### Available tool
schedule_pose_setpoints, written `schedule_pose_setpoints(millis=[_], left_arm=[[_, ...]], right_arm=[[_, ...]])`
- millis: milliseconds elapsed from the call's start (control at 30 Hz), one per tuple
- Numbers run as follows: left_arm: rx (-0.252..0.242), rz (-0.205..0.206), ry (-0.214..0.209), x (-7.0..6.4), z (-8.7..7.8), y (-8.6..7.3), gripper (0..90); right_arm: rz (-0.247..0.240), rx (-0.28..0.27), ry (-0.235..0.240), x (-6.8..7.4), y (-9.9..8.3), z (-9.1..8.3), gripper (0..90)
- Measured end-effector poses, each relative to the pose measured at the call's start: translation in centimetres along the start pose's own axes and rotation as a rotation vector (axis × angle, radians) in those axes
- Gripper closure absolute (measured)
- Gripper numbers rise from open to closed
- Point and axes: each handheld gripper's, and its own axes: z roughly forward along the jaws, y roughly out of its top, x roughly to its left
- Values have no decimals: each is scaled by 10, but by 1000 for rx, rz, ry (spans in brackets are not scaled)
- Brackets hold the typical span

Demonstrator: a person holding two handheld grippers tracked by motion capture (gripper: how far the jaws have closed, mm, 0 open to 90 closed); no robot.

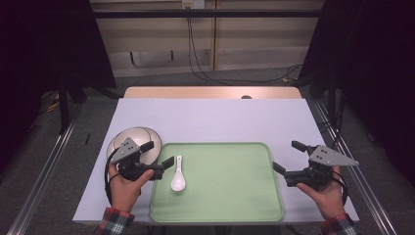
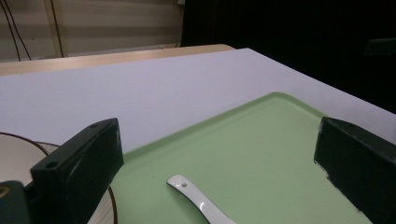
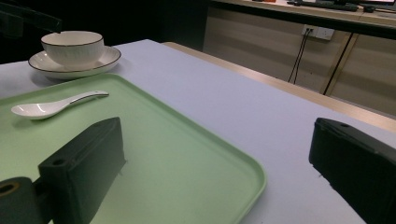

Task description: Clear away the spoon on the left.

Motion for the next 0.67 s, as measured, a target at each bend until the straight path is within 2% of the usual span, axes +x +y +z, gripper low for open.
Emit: schedule_pose_setpoints(millis=[133,267,300,333,367,433,467,500,567,667], left_arm=[[-2,12,4,0,-2,1,6],[-29,23,-4,-1,-5,2,5],[-34,29,5,-1,-6,2,5],[-47,28,-12,0,-6,2,2],[-43,37,4,0,-7,3,0],[-60,40,-16,0,-9,3,0],[-53,56,6,0,-10,3,0],[-64,47,5,-1,-10,3,0],[-60,67,-9,0,-11,3,0],[-58,70,7,-1,-11,3,0]], right_arm=[[-2,0,0,0,0,0,30],[-1,-1,-1,0,0,0,29],[-1,0,-4,0,0,0,29],[3,0,0,0,0,-1,29],[3,1,-2,1,0,-1,29],[-1,0,-4,0,0,0,29],[-1,0,-3,0,0,0,29],[0,0,-3,0,0,0,29],[-1,1,-5,0,-1,0,29],[2,9,-4,0,-1,0,28]])
